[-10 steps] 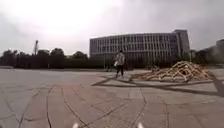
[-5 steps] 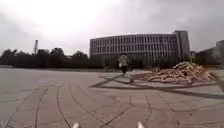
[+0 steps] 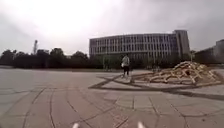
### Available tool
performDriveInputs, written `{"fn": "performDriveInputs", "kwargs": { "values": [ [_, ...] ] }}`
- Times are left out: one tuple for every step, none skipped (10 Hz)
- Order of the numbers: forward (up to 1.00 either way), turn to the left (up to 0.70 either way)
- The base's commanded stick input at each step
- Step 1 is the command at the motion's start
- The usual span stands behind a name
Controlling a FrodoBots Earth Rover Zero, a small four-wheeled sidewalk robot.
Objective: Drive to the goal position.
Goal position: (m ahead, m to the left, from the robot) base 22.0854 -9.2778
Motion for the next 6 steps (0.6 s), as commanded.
{"fn": "performDriveInputs", "kwargs": {
  "values": [
    [0.50, 0.00],
    [0.50, 0.00],
    [0.50, 0.00],
    [0.50, 0.00],
    [0.50, 0.00],
    [0.50, 0.00]
  ]
}}
